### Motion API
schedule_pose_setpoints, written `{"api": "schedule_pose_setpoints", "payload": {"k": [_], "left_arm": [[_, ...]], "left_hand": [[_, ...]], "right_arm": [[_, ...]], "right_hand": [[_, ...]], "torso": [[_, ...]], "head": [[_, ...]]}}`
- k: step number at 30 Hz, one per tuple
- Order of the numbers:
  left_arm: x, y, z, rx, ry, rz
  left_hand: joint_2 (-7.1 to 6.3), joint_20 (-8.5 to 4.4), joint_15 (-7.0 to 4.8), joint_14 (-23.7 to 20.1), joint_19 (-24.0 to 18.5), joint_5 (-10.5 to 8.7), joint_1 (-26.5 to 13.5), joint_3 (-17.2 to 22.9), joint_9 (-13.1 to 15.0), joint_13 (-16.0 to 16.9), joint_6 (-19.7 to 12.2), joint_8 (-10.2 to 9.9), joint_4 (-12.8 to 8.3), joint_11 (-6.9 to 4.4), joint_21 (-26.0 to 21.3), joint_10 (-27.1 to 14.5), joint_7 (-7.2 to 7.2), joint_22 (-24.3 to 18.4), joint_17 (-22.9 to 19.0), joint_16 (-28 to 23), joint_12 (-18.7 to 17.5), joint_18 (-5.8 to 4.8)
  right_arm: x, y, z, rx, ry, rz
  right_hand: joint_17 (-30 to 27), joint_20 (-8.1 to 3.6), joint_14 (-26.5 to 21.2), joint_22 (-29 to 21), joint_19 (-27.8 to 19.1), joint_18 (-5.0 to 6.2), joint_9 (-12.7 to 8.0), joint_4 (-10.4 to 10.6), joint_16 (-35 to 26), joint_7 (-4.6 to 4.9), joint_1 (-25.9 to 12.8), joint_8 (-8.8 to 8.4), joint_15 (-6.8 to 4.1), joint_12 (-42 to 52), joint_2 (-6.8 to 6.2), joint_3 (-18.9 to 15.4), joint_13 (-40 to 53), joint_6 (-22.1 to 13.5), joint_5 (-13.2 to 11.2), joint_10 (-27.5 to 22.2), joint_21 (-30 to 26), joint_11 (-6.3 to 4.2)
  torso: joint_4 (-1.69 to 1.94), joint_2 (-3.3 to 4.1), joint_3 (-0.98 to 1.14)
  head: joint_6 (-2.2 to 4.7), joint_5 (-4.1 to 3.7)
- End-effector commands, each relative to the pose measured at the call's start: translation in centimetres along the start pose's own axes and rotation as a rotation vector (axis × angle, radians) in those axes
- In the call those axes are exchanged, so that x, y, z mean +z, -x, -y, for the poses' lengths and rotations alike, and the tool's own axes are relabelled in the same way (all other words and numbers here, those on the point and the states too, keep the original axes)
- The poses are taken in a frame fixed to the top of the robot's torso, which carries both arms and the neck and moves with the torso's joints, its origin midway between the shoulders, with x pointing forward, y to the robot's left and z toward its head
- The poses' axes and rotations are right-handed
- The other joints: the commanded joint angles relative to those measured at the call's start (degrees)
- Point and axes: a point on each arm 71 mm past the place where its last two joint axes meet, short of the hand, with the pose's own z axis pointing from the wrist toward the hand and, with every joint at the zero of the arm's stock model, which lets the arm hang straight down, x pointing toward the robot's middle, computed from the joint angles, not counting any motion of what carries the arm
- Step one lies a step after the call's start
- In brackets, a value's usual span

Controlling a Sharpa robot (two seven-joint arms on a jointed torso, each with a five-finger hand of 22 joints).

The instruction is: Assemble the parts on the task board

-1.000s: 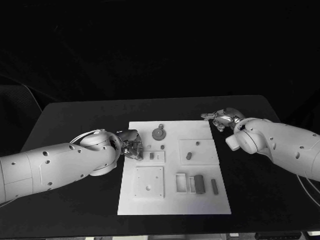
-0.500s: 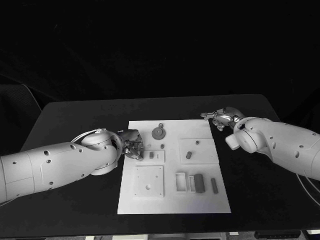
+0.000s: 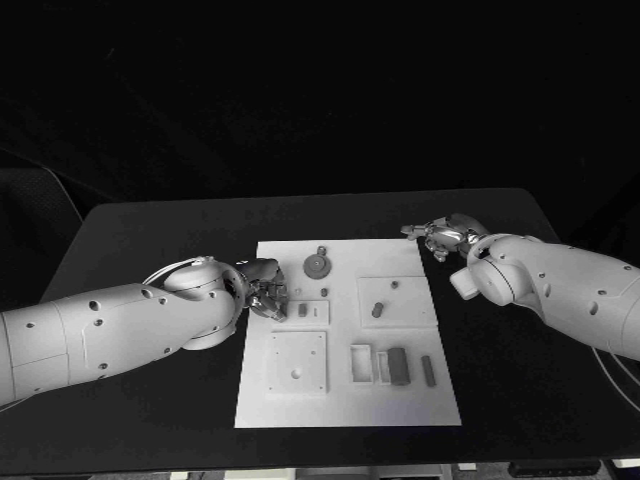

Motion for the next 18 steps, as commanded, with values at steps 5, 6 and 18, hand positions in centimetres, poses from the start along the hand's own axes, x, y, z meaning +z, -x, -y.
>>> {"api": "schedule_pose_setpoints", "payload": {"k": [5,6,18], "left_arm": [[0.03,-0.22,-0.07,0.024,0.016,-0.019],[0.02,-0.23,-0.09,0.025,0.017,-0.02],[-0.08,-0.24,-0.36,0.03,0.022,-0.025]], "left_hand": [[0.62,-0.12,-0.06,-0.33,-0.12,0.28,-0.19,0.08,0.06,-0.1,1.91,0.17,0.4,0.34,-0.07,-0.05,1.63,-0.08,-0.1,-0.04,-0.4,2.34],[0.62,-0.12,-0.06,-0.33,-0.12,0.28,-0.2,0.08,0.06,-0.1,1.91,0.17,0.4,0.34,-0.07,-0.05,1.63,-0.08,-0.1,-0.04,-0.4,2.34],[0.64,-0.12,-0.05,-0.35,-0.13,0.3,-0.25,0.11,0.06,-0.12,1.94,0.16,0.44,0.34,-0.09,-0.03,1.62,-0.1,-0.13,-0.05,-0.42,2.34]], "right_arm": [[0.0,-0.18,-0.02,-0.006,0.006,-0.017],[0.0,-0.18,-0.02,-0.006,0.006,-0.017],[0.0,-0.19,0.04,-0.006,0.005,-0.018]], "right_hand": [[-0.1,-0.22,0.04,0.06,0.36,1.56,-0.07,-0.12,-0.2,0.45,-0.21,0.04,-0.36,-0.26,0.55,-0.34,-0.09,-0.13,0.02,0.42,7.77,-0.14],[-0.1,-0.22,0.04,0.06,0.36,1.56,-0.08,-0.12,-0.2,0.45,-0.22,0.04,-0.36,-0.26,0.55,-0.34,-0.09,-0.13,0.02,0.42,7.77,-0.14],[-0.1,-0.22,0.04,0.06,0.36,1.57,-0.08,-0.11,-0.2,0.45,-0.24,0.04,-0.36,-0.26,0.56,-0.35,-0.11,-0.14,0.02,0.43,7.76,-0.14]], "torso": [[-0.02,0.0,0.0],[-0.02,0.0,0.0],[0.01,-0.01,0.02]], "head": [[-0.08,-0.01],[-0.08,-0.01],[-0.18,-0.22]]}}
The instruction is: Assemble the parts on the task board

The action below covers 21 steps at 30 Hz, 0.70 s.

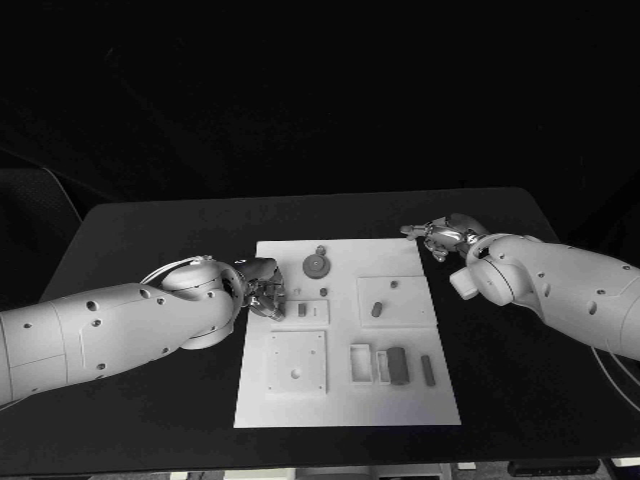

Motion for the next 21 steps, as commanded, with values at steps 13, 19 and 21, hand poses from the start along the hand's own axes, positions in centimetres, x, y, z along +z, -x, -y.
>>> {"api": "schedule_pose_setpoints", "payload": {"k": [13,19,21], "left_arm": [[0.03,-0.39,-0.03,0.018,0.01,-0.03],[0.1,-0.42,0.08,0.016,0.005,-0.032],[0.11,-0.41,0.07,0.014,0.004,-0.031]], "left_hand": [[0.5,-0.14,-0.08,-0.39,-0.16,0.21,0.03,-0.02,0.09,-0.08,1.86,0.37,0.3,0.43,-0.11,0.08,1.5,-0.11,-0.1,-0.07,-0.24,2.34],[0.5,-0.14,-0.07,-0.4,-0.16,0.21,0.02,0.0,0.09,-0.09,1.87,0.36,0.31,0.43,-0.11,0.08,1.49,-0.12,-0.11,-0.08,-0.25,2.34],[0.51,-0.14,-0.07,-0.4,-0.17,0.21,0.01,0.0,0.09,-0.09,1.87,0.36,0.32,0.43,-0.12,0.09,1.49,-0.12,-0.11,-0.08,-0.25,2.34]], "right_arm": [[0.0,-0.22,-0.04,-0.006,0.007,-0.018],[0.01,-0.22,-0.02,-0.006,0.007,-0.018],[0.0,-0.21,-0.01,-0.006,0.006,-0.017]], "right_hand": [[-0.06,-0.23,0.05,0.07,0.37,1.57,-0.09,-0.1,-0.22,0.4,-0.26,0.03,-0.39,-0.27,0.57,-0.37,-0.07,0.11,0.02,0.43,7.76,-0.15],[-0.06,-0.23,0.05,0.07,0.37,1.57,-0.09,-0.1,-0.22,0.4,-0.26,0.03,-0.39,-0.27,0.57,-0.37,-0.08,0.1,0.02,0.43,7.75,-0.15],[-0.06,-0.23,0.05,0.07,0.37,1.57,-0.09,-0.09,-0.22,0.4,-0.27,0.03,-0.39,-0.27,0.57,-0.37,-0.08,0.1,0.02,0.43,7.75,-0.15]], "torso": [[0.0,0.01,0.06],[-0.03,0.0,0.07],[-0.02,-0.01,0.08]], "head": [[-0.13,-0.12],[-0.13,-0.1],[-0.16,-0.1]]}}
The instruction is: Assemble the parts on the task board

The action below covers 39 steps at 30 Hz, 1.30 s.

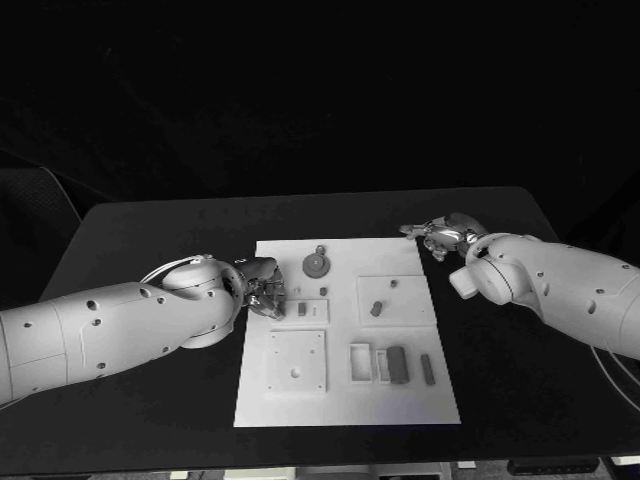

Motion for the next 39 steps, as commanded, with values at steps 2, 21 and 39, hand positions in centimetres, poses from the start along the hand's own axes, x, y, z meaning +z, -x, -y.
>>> {"api": "schedule_pose_setpoints", "payload": {"k": [2,21,39], "left_arm": [[0.04,-0.42,0.02,0.009,0.002,-0.027],[0.03,-0.68,0.28,0.017,-0.001,-0.051],[-0.01,-0.65,0.07,0.035,0.016,-0.048]], "left_hand": [[0.42,-0.32,0.01,-0.32,-0.17,0.24,-0.15,0.02,-0.04,-0.1,1.96,0.12,0.33,0.39,-0.12,0.04,1.41,-0.08,-0.07,-0.08,-0.25,2.33],[0.48,-0.32,0.02,-0.34,-0.19,0.26,-0.17,0.09,-0.03,-0.12,2.01,0.11,0.36,0.39,-0.15,0.07,1.39,-0.1,-0.1,-0.11,-0.29,2.34],[0.51,-0.33,0.02,-0.36,-0.21,0.28,-0.19,0.13,-0.03,-0.14,2.05,0.1,0.36,0.38,-0.17,0.07,1.38,-0.12,-0.13,-0.13,-0.32,2.34]], "right_arm": [[0.01,-0.13,-0.02,-0.006,0.006,-0.015],[0.01,-0.17,-0.03,-0.006,0.007,-0.016],[0.0,-0.16,-0.02,-0.006,0.006,-0.017]], "right_hand": [[-0.06,-0.08,-0.1,0.08,0.22,1.57,-0.1,-0.09,-0.22,0.44,-0.04,0.03,-0.36,-0.27,0.35,-0.38,-0.09,0.08,0.02,0.44,7.75,-0.15],[-0.07,-0.08,-0.09,0.08,0.23,1.58,-0.11,-0.08,-0.24,0.44,-0.07,0.02,-0.36,-0.28,0.35,-0.39,-0.12,0.08,0.02,0.44,7.74,-0.15],[-0.07,-0.08,-0.09,0.08,0.23,1.58,-0.11,-0.07,-0.25,0.44,-0.08,0.02,-0.36,-0.29,0.36,-0.41,-0.14,0.08,0.02,0.45,7.73,-0.15]], "torso": [[-0.02,0.0,0.02],[0.01,0.01,-0.04],[0.0,0.0,-0.02]], "head": [[0.0,-0.02],[-0.13,-0.09],[-0.24,0.03]]}}
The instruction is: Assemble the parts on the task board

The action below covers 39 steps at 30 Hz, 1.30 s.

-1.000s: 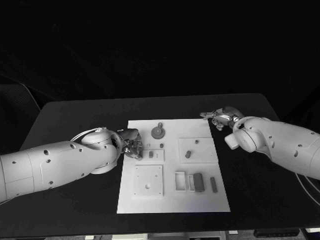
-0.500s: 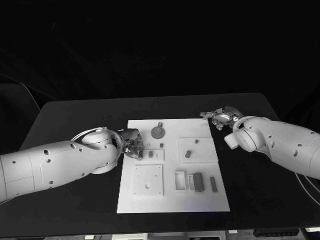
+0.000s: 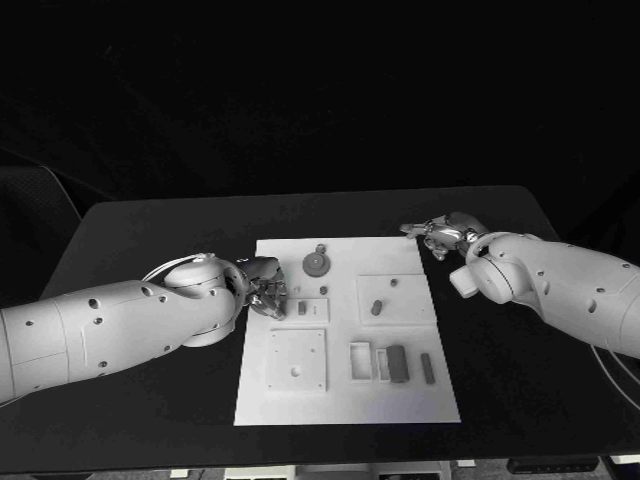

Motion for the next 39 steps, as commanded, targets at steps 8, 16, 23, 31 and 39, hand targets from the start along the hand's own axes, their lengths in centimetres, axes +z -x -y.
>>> {"api": "schedule_pose_setpoints", "payload": {"k": [8,16,23,31,39], "left_arm": [[0.11,-0.5,-0.12,0.027,0.022,-0.021],[0.36,-0.42,-0.01,0.032,0.024,-0.007],[0.38,-0.35,-0.07,0.028,0.025,0.005],[0.36,-0.48,-0.03,0.039,0.021,-0.012],[0.23,-0.48,-0.11,0.043,0.016,-0.009]], "left_hand": [[0.52,-0.35,-0.06,-0.45,-0.23,0.14,0.09,0.04,0.03,-0.07,1.95,0.1,0.27,0.37,-0.17,0.07,1.49,-0.08,-0.09,-0.14,-0.34,2.33],[-0.16,-0.31,0.01,-0.58,-0.41,-0.08,-1.06,-0.82,-0.07,-0.23,1.74,-0.24,0.3,0.47,-0.24,-0.08,1.56,-0.15,-0.25,-0.22,-0.65,2.26],[-0.72,-0.31,0.06,-0.72,-0.64,-0.31,-1.99,-2.1,-0.24,-0.38,1.14,-0.79,-0.18,0.56,-0.29,-0.36,1.66,-0.22,-0.38,-0.26,-0.95,2.26],[-0.91,-0.33,0.07,-0.76,-0.7,-0.39,-2.13,-2.5,-0.3,-0.42,0.93,-0.96,-0.45,0.58,-0.3,-0.45,1.68,-0.23,-0.42,-0.27,-1.03,2.28],[-0.52,-0.39,0.06,-0.89,-0.85,-0.31,-1.54,-2.77,-0.24,-0.45,1.22,-0.92,-1.27,0.54,-0.36,-0.42,1.58,-0.29,-0.5,-0.32,-1.07,2.37]], "right_arm": [[-0.01,-0.19,-0.07,-0.006,0.008,-0.016],[-0.02,-0.22,-0.07,-0.006,0.008,-0.02],[-0.02,-0.18,-0.05,-0.006,0.008,-0.019],[-0.02,-0.17,-0.04,-0.006,0.008,-0.02],[-0.02,-0.2,-0.04,-0.006,0.008,-0.022]], "right_hand": [[-0.08,-0.12,-0.13,0.08,0.27,1.59,-0.07,-0.07,-0.25,0.28,-0.09,0.02,-0.43,-0.29,0.36,-0.41,-0.11,0.0,0.02,0.45,7.73,-0.15],[-0.08,-0.12,-0.13,0.08,0.27,1.59,-0.07,-0.06,-0.25,0.28,-0.1,0.02,-0.43,-0.3,0.36,-0.42,-0.11,0.0,0.02,0.46,7.72,-0.15],[-0.09,-0.12,-0.13,0.08,0.27,1.59,-0.08,-0.06,-0.26,0.28,-0.12,0.01,-0.43,-0.3,0.36,-0.43,-0.12,0.0,0.02,0.46,7.72,-0.15],[-0.09,-0.12,-0.13,0.08,0.27,1.59,-0.08,-0.05,-0.26,0.28,-0.13,0.01,-0.43,-0.3,0.37,-0.43,-0.13,0.0,0.02,0.46,7.72,-0.15],[-0.09,-0.11,-0.13,0.08,0.28,1.59,-0.08,-0.04,-0.27,0.28,-0.15,0.01,-0.43,-0.31,0.37,-0.44,-0.14,0.0,0.02,0.46,7.71,-0.15]], "torso": [[-0.04,0.03,0.05],[-0.06,0.03,0.05],[-0.03,0.01,0.04],[-0.02,0.02,-0.01],[0.0,0.01,-0.03]], "head": [[-0.05,0.0],[-0.12,0.01],[-0.16,-0.07],[-0.27,-0.13],[-0.28,-0.15]]}}
